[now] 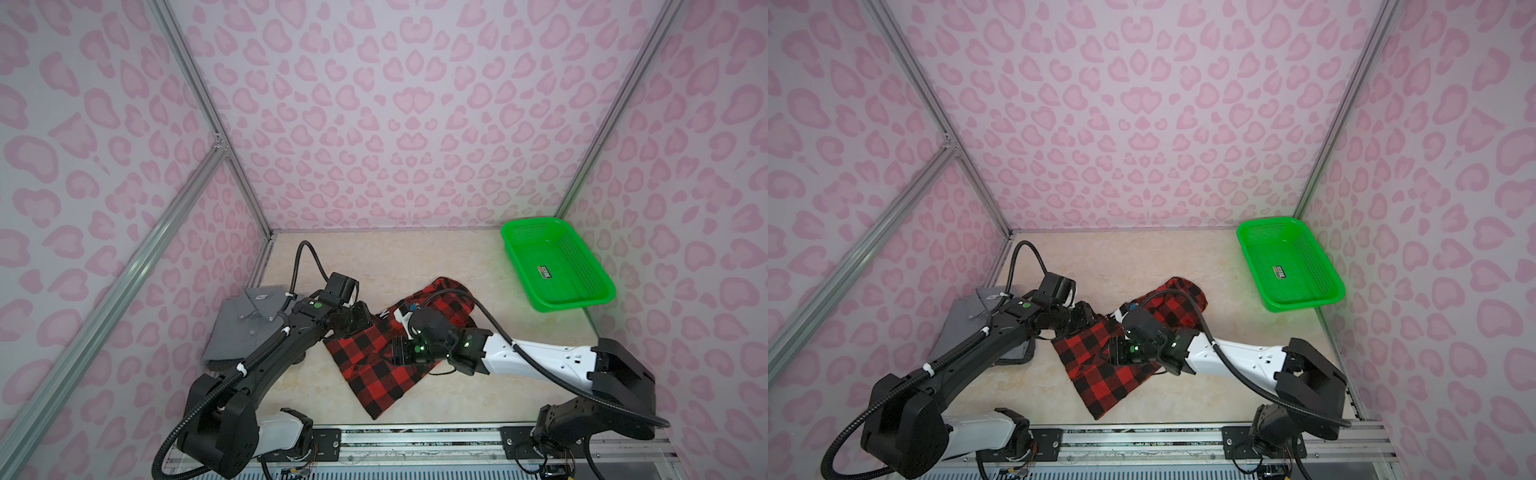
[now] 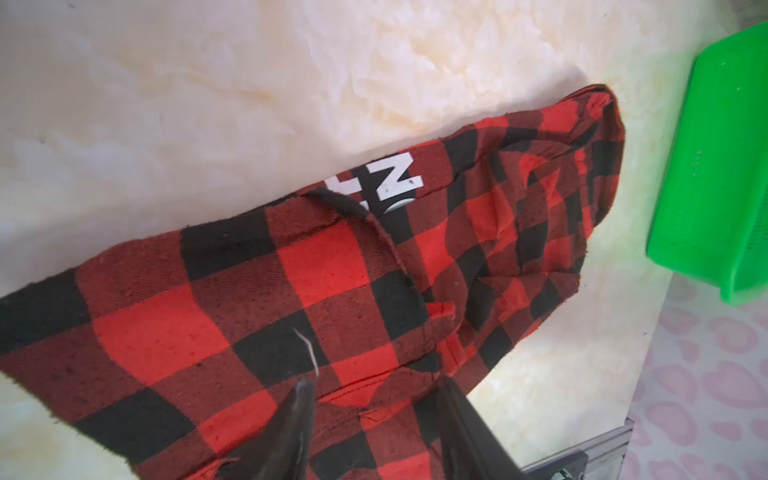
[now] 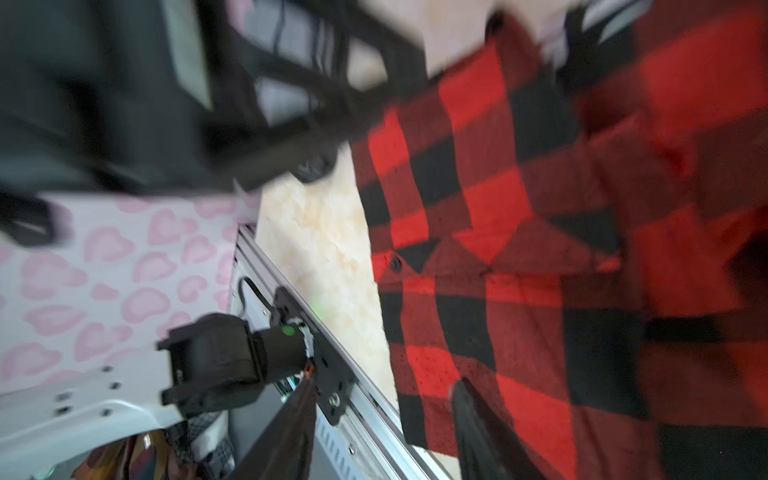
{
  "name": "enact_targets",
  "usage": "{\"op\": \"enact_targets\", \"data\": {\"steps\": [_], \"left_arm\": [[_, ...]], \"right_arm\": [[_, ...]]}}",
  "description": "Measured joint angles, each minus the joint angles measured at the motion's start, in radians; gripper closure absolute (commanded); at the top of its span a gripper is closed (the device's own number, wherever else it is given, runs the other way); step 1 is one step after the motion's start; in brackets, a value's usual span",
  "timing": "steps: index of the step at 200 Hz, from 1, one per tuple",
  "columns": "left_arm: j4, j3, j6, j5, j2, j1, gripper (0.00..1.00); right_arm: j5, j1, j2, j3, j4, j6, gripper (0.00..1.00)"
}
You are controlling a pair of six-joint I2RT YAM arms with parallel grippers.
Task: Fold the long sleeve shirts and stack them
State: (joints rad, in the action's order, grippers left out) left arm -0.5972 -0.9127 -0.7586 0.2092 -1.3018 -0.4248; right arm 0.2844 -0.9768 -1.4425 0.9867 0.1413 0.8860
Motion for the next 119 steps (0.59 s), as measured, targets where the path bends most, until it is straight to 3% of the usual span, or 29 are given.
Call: {"op": "enact_targets", "data": {"steps": [28, 52, 79, 119], "left_arm": [[-0.003, 0.014, 0.023, 0.006, -0.011, 0.000, 0.49], [0.001, 0.014, 0.030, 0.023, -0.046, 0.000, 0.49], [0.006, 0.008, 0.037, 0.036, -0.083, -0.005, 0.50], [0.023, -0.011, 0.045, 0.045, -0.121, -0.015, 0.50]], "right_arm": [[-0.079, 0.246, 0.072, 0.018, 0.135, -0.114, 0.44], [-0.080, 0.402, 0.018, 0.047, 0.187, -0.190, 0.44], [-0.053, 0.493, -0.135, 0.137, 0.164, -0.235, 0.44], [0.008, 0.542, -0.401, 0.298, 0.121, -0.253, 0.43]]}}
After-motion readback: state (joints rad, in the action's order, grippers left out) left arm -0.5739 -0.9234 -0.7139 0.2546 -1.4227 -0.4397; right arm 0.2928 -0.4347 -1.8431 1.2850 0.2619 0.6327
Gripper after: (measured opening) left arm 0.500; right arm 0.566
